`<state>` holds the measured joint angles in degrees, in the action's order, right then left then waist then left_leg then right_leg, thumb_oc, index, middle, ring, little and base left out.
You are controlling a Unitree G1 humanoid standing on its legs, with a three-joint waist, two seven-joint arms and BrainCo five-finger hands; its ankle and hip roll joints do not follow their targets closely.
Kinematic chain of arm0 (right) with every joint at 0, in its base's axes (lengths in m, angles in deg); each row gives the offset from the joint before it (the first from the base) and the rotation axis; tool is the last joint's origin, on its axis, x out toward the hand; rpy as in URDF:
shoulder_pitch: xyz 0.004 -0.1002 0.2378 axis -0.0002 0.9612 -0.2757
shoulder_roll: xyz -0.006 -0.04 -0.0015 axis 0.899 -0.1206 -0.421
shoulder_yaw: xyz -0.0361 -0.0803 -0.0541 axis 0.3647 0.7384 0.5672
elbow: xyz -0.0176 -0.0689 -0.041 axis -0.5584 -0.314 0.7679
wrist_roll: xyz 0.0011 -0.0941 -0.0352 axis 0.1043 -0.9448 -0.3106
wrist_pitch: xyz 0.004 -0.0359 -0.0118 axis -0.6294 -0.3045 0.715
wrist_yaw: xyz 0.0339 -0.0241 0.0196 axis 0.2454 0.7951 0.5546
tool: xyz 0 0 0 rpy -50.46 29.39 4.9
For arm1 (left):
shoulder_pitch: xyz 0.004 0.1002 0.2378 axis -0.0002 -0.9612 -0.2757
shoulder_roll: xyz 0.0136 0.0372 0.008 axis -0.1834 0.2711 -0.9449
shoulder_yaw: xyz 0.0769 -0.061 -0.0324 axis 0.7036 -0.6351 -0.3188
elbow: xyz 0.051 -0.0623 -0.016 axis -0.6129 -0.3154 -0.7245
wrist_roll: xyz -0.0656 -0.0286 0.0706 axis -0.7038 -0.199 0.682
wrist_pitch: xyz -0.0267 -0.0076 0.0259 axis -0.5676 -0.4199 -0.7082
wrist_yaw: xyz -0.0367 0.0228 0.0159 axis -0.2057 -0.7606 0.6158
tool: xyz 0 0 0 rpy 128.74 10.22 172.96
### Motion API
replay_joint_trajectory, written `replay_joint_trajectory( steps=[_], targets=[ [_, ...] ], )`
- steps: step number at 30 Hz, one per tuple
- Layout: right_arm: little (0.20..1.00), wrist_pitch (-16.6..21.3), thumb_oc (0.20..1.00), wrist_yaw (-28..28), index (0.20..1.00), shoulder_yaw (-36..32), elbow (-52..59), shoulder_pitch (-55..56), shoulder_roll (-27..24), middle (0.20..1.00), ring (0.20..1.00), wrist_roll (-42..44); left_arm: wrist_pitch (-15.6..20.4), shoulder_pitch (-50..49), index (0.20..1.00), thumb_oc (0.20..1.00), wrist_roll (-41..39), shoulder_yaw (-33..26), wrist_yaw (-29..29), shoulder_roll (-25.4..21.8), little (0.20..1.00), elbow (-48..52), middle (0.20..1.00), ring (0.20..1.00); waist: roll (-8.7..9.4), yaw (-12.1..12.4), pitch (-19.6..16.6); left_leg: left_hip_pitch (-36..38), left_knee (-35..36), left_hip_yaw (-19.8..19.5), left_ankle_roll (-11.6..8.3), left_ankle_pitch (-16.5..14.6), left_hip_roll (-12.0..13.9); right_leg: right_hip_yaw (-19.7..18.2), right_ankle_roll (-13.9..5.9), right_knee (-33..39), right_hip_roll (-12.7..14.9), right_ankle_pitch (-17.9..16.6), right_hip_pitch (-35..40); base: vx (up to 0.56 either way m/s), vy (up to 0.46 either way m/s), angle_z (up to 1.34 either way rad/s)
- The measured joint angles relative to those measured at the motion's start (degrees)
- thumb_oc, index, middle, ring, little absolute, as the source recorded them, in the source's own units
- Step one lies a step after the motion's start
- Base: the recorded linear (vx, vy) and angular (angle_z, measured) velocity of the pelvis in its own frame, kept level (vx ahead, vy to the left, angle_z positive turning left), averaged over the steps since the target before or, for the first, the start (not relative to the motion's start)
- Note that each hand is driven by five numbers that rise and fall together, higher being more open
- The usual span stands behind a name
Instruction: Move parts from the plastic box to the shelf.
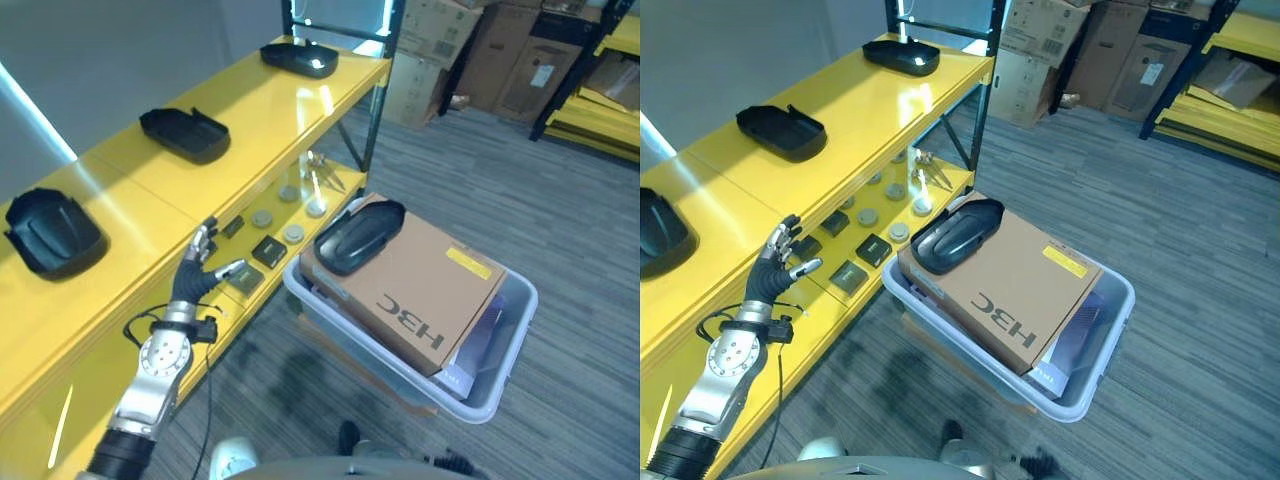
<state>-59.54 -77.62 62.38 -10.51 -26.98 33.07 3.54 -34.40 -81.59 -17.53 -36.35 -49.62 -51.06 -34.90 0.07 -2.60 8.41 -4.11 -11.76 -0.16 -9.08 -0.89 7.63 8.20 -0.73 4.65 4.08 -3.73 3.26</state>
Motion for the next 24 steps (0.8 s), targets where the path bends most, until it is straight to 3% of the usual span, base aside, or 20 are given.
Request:
replay_joint_trajectory(
  steps=[1, 2, 5, 7, 11, 12, 13, 14, 15, 17, 19, 22, 24],
  targets=[
    [1.000, 0.3, 1.000, -0.8, 1.000, -0.4, 3.2, -2.1, -1.0, 1.000, 1.000, 0.2, 0.2, 0.6, 1.000, 1.000, 0.9, 0.0, -1.5, 0.7, 1.000, -2.9, 1.000, 1.000, -0.45, 0.5, 0.4, 1.4, 11.4, -6.3, 1.92, 0.6, -5.1, -2.4, -1.36, 0.4, 0.6, 0.1, -0.6, 0.12, 0.193, -0.40],
    [1.000, 0.8, 1.000, -1.0, 1.000, -0.9, 6.3, -2.1, -1.1, 1.000, 1.000, 0.5, 0.1, 0.6, 1.000, 1.000, 1.2, -0.1, -2.0, 0.8, 1.000, -4.7, 1.000, 1.000, -1.18, 0.0, 0.5, 1.3, 16.1, -8.0, 2.66, 1.9, -5.6, -2.9, -1.54, 0.5, 0.2, 0.2, -0.6, 0.08, 0.152, -0.49],
    [1.000, 3.1, 1.000, -1.3, 1.000, -3.4, 12.7, -1.8, -0.9, 1.000, 1.000, 2.5, -0.1, 0.4, 1.000, 1.000, 2.8, 0.5, -3.8, 1.6, 1.000, -9.0, 1.000, 1.000, -4.13, 0.4, 1.3, 0.1, 16.8, -10.5, 3.76, 2.7, -5.4, -5.1, -2.09, 0.5, -0.5, 0.3, -0.9, 0.04, 0.233, -0.65],
    [1.000, 3.5, 1.000, -3.0, 1.000, -3.8, 21.2, 1.5, -1.5, 1.000, 1.000, 2.1, -0.2, -0.2, 1.000, 1.000, 3.4, 1.3, -4.1, 2.1, 1.000, -12.1, 1.000, 1.000, -5.52, 0.2, 1.2, -0.6, 14.8, -5.5, 5.34, 6.5, -5.7, -5.6, -3.48, 0.5, 0.6, 0.2, -0.9, 0.04, 0.208, -0.74],
    [1.000, 4.6, 1.000, -7.8, 1.000, -4.1, 33.2, 6.3, -1.6, 1.000, 1.000, -4.8, 0.0, -0.8, 1.000, 1.000, 7.5, 2.3, -4.2, 1.0, 1.000, -18.6, 1.000, 1.000, -2.88, -3.6, 1.8, 1.0, 16.7, -2.8, 8.06, 8.0, -9.2, -6.1, -4.91, 0.5, 4.8, 0.5, -1.3, 0.06, 0.190, -0.31],
    [1.000, 4.6, 1.000, -10.1, 1.000, -4.4, 41.6, 8.2, -1.8, 1.000, 1.000, -7.9, 0.0, -1.1, 1.000, 1.000, 9.0, 2.7, -4.6, 1.0, 1.000, -22.9, 1.000, 1.000, -2.37, -4.1, 1.7, 2.0, 16.7, -0.7, 8.84, 7.5, -9.7, -7.6, -5.50, 0.4, 5.6, 0.4, -1.6, 0.04, 0.164, -0.37],
    [1.000, 4.6, 1.000, -10.2, 1.000, -4.4, 42.2, 8.3, -1.9, 1.000, 1.000, -8.2, 0.0, -1.1, 1.000, 1.000, 9.1, 2.7, -4.6, 1.0, 1.000, -23.2, 1.000, 1.000, -2.35, -4.1, 1.7, 2.0, 16.7, -0.6, 8.89, 7.4, -9.8, -7.7, -5.58, 0.4, 5.7, 0.4, -1.6, 0.02, 0.068, -0.85],
    [1.000, 7.9, 1.000, -13.6, 1.000, -4.1, 54.4, 8.6, -2.6, 1.000, 1.000, -14.0, -1.1, -1.1, 1.000, 1.000, 11.4, 4.1, -5.5, 1.0, 1.000, -32.2, 1.000, 1.000, -2.24, -4.6, 1.6, 3.3, 16.7, 2.0, 9.53, 6.4, -10.2, -9.1, -7.03, 0.5, 6.8, -0.1, -1.5, 0.03, 0.059, -0.64],
    [1.000, 9.6, 1.000, -14.9, 1.000, -4.1, 57.8, 8.0, -2.7, 1.000, 1.000, -16.3, -1.8, -1.4, 1.000, 1.000, 12.6, 4.9, -5.5, 0.9, 1.000, -34.2, 1.000, 1.000, -1.73, -5.4, 1.3, 3.5, 16.7, 2.3, 9.56, 6.1, -10.4, -9.1, -7.88, 0.5, 7.1, -0.6, -1.4, 0.05, 0.053, -0.59],
    [1.000, 11.0, 1.000, -16.3, 1.000, -4.3, 58.8, 7.2, -2.8, 1.000, 1.000, -18.3, -1.9, -2.1, 1.000, 1.000, 13.8, 5.4, -5.4, 1.1, 1.000, -33.9, 1.000, 1.000, -0.77, -5.5, 0.7, 3.6, 16.7, 2.1, 9.12, 6.1, -10.2, -8.9, -8.61, 0.5, 6.8, -1.0, -1.3, 0.06, 0.048, 0.02],
    [1.000, 10.9, 1.000, -17.3, 1.000, -4.3, 60.3, 5.9, -4.3, 1.000, 1.000, -21.7, -1.4, -2.3, 1.000, 1.000, 16.3, 7.3, -5.3, 2.2, 1.000, -39.0, 1.000, 1.000, -0.24, -4.0, 0.1, 4.7, 16.7, 3.4, 8.82, 5.9, -9.1, -9.5, -8.55, 0.4, 6.1, -0.8, -1.0, 0.06, 0.021, -0.22],
    [1.000, 10.4, 1.000, -17.9, 1.000, -3.5, 59.0, 2.6, -4.9, 1.000, 1.000, -22.0, -1.7, -1.8, 1.000, 1.000, 17.9, 8.1, -5.3, 4.0, 1.000, -45.2, 1.000, 1.000, -0.27, -3.7, -0.1, 4.9, 16.7, 3.6, 8.56, 5.7, -8.4, -9.9, -8.45, 0.1, 5.2, -0.8, -1.0, -0.04, -0.008, -0.18],
    [1.000, 8.5, 1.000, -17.9, 1.000, 0.9, 50.8, -6.9, -5.8, 1.000, 1.000, -21.2, -2.9, 0.9, 1.000, 1.000, 18.0, 9.9, -5.1, 6.2, 1.000, -54.1, 1.000, 1.000, -0.02, -4.0, -0.1, 4.4, 16.7, 4.3, 8.35, 5.9, -7.9, -10.7, -8.05, 0.1, 4.5, -1.2, -1.9, -0.06, -0.010, -0.16]
  ],
)
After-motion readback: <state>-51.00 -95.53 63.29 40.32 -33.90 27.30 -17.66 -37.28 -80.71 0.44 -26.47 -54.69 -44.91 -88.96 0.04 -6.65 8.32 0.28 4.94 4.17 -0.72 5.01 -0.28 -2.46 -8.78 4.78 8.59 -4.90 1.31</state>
